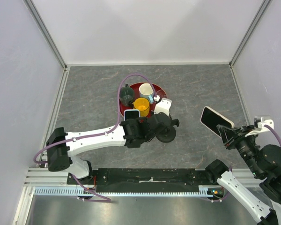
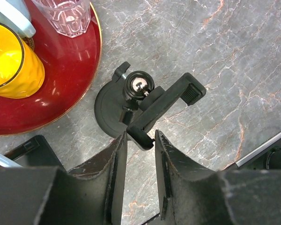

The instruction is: Place the phone on the phone stand

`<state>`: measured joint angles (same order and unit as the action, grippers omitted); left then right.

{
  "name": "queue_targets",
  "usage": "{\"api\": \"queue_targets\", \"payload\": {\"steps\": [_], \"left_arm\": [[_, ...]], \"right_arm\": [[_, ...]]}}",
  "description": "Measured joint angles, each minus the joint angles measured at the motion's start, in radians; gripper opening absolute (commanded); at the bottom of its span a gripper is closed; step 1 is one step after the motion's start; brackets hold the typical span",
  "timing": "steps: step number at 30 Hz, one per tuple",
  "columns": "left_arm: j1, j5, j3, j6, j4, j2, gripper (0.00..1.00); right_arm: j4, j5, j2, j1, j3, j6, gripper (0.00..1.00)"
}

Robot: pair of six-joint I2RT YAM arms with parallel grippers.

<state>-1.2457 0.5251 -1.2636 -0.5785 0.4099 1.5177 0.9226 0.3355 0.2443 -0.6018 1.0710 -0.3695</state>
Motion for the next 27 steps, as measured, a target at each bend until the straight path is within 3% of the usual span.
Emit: {"api": "queue_targets", "payload": {"steps": [8,16,27], "left_arm": [[0.01,-0.014,0.002,0.042,-0.024,0.006,0.02],[0.058,-0.212,0.016,0.2,-0.075,-0.003,0.02],[0.135,-0.484,0.016,0.473,-0.085,-0.008,0.03]], "right_arm": [[0.001,-0.154,0.069,0.0,-0.006,0.042,0.0],[0.061,-0.323,0.18,0.0,-0.007,0.097,0.0],[0.16,-0.426,0.257,0.0,0.077,0.138,0.0]]}}
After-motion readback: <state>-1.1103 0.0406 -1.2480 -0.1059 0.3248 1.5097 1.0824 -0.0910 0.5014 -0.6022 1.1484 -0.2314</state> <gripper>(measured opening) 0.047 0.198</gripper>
